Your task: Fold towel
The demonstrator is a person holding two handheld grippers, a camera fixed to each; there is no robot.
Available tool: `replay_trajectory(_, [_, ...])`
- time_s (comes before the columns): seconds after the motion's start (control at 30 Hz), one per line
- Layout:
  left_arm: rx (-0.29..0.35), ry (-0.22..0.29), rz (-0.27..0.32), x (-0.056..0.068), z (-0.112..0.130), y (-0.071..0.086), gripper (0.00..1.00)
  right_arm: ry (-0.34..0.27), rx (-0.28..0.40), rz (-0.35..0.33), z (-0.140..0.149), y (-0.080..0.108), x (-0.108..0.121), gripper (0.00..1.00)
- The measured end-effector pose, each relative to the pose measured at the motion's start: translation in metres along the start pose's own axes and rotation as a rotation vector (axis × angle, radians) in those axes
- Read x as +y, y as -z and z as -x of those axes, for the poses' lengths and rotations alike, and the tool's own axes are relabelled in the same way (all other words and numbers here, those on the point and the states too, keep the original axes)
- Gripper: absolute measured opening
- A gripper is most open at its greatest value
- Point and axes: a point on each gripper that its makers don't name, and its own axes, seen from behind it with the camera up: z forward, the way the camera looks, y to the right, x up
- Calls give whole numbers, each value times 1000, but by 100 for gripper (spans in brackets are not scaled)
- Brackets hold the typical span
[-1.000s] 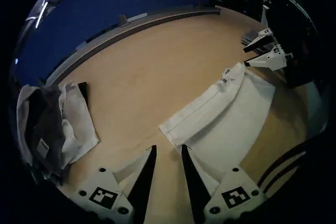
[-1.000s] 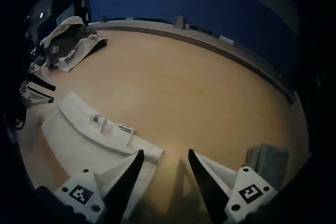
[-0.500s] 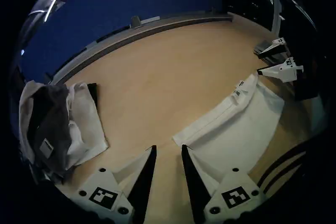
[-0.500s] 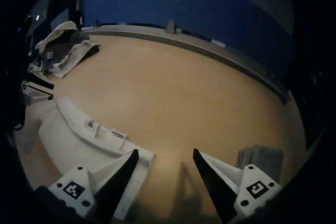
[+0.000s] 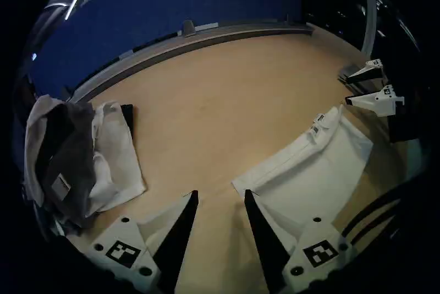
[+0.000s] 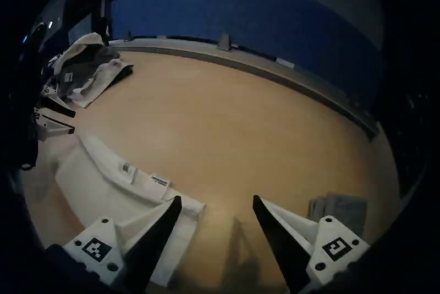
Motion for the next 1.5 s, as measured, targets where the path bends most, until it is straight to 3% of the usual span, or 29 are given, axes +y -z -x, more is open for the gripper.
replay_trajectory(0.5, [23,29,-4,2,5,25,81,50,1,-62,5,4,-36,100])
replay_trajectory(1.07, [35,66,-24,-1,23,49,91,141,4,-161,-13,-15,-115,100])
replay_trajectory(1.5, [38,67,-24,1,29,56,98,191,0,-143,-24,-36,-121,100])
